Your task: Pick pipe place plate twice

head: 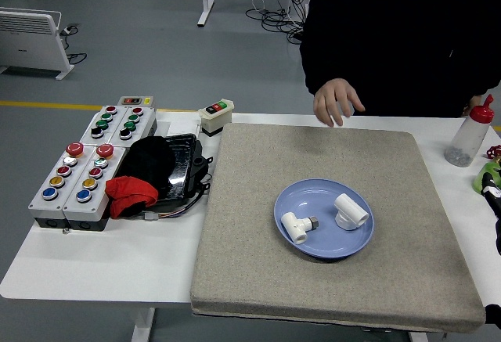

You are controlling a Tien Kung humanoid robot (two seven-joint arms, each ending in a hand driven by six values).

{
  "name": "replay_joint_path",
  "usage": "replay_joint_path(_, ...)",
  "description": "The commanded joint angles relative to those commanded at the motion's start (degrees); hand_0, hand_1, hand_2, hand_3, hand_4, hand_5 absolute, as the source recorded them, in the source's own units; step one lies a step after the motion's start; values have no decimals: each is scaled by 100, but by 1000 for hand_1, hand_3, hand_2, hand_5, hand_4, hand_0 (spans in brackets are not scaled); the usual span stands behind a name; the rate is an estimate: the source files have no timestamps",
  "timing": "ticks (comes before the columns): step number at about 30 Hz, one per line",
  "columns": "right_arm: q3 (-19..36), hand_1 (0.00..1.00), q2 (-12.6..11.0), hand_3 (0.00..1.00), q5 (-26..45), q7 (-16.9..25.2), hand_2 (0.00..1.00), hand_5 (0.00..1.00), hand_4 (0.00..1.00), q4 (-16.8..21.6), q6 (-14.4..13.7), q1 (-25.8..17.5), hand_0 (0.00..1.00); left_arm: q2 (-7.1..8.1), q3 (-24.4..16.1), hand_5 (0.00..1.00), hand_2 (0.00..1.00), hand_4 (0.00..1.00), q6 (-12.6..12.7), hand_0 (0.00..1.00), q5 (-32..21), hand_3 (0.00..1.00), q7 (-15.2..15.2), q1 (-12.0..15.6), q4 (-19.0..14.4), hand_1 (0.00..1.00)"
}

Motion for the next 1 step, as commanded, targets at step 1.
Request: replay_joint_path(1, -2, 840, 2, 876, -3, -8, 966, 476, 592, 0, -5, -6, 898, 0, 4, 998, 679, 246, 0, 687, -7, 618, 0, 5, 1, 656)
